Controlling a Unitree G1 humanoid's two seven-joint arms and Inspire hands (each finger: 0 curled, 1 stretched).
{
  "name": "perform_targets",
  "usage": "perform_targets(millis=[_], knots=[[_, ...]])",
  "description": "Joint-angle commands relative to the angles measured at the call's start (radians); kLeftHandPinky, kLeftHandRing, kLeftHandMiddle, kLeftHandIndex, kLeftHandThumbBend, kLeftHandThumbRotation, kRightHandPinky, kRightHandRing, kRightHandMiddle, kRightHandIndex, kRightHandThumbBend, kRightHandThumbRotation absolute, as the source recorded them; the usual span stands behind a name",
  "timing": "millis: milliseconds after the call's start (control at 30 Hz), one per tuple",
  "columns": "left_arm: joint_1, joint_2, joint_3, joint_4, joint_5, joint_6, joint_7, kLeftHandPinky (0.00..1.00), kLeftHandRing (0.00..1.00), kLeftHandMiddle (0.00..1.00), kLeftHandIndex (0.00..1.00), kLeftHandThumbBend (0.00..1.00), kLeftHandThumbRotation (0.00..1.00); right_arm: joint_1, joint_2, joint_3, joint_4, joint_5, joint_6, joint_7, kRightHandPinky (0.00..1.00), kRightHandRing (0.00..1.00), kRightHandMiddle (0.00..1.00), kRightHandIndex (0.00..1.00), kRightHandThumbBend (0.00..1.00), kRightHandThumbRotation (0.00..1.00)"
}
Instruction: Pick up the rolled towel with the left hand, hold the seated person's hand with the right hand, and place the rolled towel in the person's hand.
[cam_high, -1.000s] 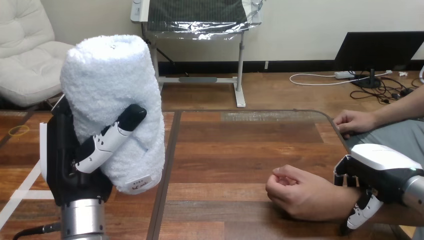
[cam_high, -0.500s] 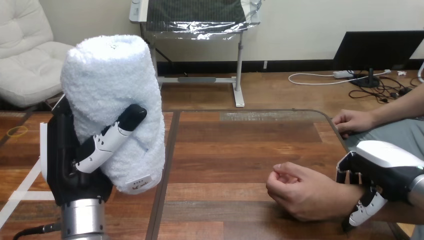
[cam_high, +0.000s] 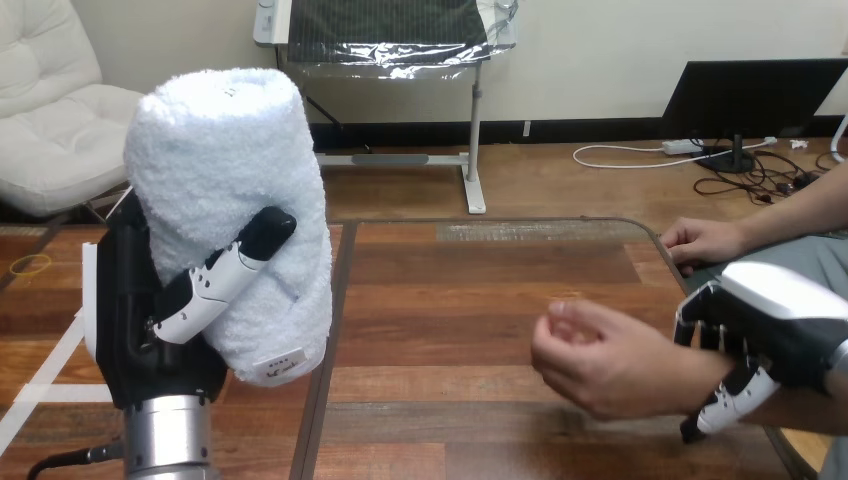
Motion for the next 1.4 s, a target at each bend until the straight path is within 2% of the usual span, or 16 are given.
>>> perform_targets(millis=[0,333,733,867,1367], knots=[[-0.076,-0.004,0.010,-0.004,0.011,-0.009,-0.002,0.14,0.21,0.28,0.34,0.40,0.00,-0.061,-0.009,-0.040,-0.058,0.037,-0.014,-0.009,0.23,0.30,0.37,0.43,0.92,0.03],[-0.116,-0.002,0.018,0.045,0.032,-0.020,-0.004,0.15,0.22,0.29,0.34,0.42,0.00,-0.084,-0.009,-0.056,-0.058,0.051,-0.019,-0.011,0.26,0.31,0.38,0.43,0.94,0.04],[-0.245,0.012,0.032,0.184,0.016,-0.037,-0.048,0.15,0.22,0.29,0.34,0.45,0.00,-0.125,-0.001,-0.064,-0.065,0.078,0.004,0.004,0.29,0.34,0.39,0.43,0.94,0.03],[-0.297,0.019,0.040,0.257,0.011,-0.070,-0.084,0.16,0.22,0.30,0.34,0.46,0.00,-0.141,0.004,-0.062,-0.058,0.088,0.005,0.006,0.29,0.33,0.38,0.43,0.94,0.04],[-0.467,0.015,0.062,0.523,0.012,-0.185,-0.156,0.18,0.25,0.32,0.35,0.56,0.00,-0.166,0.027,-0.059,-0.065,0.145,0.032,0.036,0.30,0.35,0.41,0.46,0.92,0.06]])
